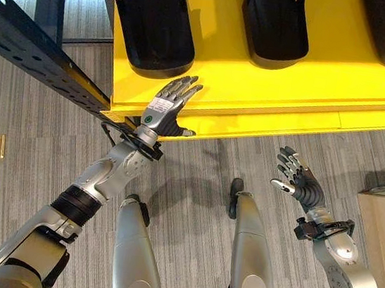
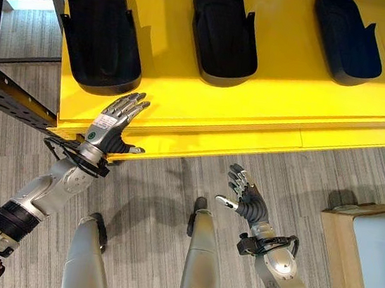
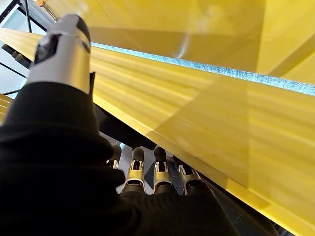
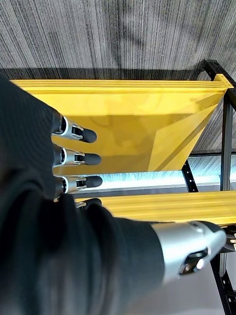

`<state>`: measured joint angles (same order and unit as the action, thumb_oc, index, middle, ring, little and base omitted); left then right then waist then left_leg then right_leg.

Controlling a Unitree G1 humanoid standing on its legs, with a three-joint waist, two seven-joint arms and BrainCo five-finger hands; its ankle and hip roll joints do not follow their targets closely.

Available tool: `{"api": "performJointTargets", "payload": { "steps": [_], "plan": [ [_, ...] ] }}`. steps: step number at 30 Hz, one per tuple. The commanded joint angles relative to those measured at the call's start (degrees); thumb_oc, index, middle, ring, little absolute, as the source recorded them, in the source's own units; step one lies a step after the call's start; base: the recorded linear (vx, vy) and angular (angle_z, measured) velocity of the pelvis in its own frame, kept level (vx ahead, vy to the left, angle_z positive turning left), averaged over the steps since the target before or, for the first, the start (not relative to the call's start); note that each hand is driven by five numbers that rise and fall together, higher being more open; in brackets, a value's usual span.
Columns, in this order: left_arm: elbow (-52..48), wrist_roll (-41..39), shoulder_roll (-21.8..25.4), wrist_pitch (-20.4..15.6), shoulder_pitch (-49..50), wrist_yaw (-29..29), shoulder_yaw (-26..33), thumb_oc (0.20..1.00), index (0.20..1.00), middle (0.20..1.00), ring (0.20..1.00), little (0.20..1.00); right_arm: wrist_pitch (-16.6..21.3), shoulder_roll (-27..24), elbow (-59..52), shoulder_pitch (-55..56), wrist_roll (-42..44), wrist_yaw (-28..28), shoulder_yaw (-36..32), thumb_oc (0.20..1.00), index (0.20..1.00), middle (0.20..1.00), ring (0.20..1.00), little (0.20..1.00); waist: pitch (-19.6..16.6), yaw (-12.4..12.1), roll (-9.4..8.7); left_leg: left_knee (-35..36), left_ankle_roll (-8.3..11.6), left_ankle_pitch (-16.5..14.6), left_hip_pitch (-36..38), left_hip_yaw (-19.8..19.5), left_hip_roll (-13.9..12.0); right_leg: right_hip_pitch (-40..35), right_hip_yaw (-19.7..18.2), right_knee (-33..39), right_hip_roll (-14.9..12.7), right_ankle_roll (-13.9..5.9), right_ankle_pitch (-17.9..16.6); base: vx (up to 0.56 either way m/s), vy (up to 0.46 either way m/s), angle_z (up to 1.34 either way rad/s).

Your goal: Move parts from the plastic box to the shelf.

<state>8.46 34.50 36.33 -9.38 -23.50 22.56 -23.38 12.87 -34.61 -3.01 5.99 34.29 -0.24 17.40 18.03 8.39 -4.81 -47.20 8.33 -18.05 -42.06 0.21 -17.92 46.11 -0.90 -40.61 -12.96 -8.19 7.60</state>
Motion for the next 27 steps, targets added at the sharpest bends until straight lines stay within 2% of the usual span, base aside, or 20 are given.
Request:
{"api": "performJointTargets", "payload": {
  "steps": [1, 27],
  "plan": [
    [3.64, -1.67, -0.10, 2.76, 4.64, 0.71, 3.51, 1.000, 1.000, 1.000, 1.000, 1.000, 1.99, -0.36, -2.30, 0.47, 1.06, 0.06, -1.00, 1.000, 1.000, 1.000, 1.000, 1.000, -2.12, -1.18, 0.07, 4.02, -3.51, 7.12, -4.95, 0.99, 2.47, 0.15, 1.30, -4.33, 0.27, 2.80, 2.73, 0.00, 0.000, 0.00],
    [5.34, -2.91, -0.49, 4.69, 5.51, 3.27, 8.91, 1.000, 1.000, 1.000, 1.000, 1.000, 1.10, -0.59, -2.67, 0.98, 0.95, 0.60, -2.07, 1.000, 1.000, 1.000, 1.000, 1.000, -2.66, -1.23, 0.06, 4.12, -3.41, 7.04, -4.52, 1.28, 2.41, 0.11, 0.85, -4.21, 0.51, 2.88, 2.68, 0.00, 0.000, 0.00]
  ]
}}
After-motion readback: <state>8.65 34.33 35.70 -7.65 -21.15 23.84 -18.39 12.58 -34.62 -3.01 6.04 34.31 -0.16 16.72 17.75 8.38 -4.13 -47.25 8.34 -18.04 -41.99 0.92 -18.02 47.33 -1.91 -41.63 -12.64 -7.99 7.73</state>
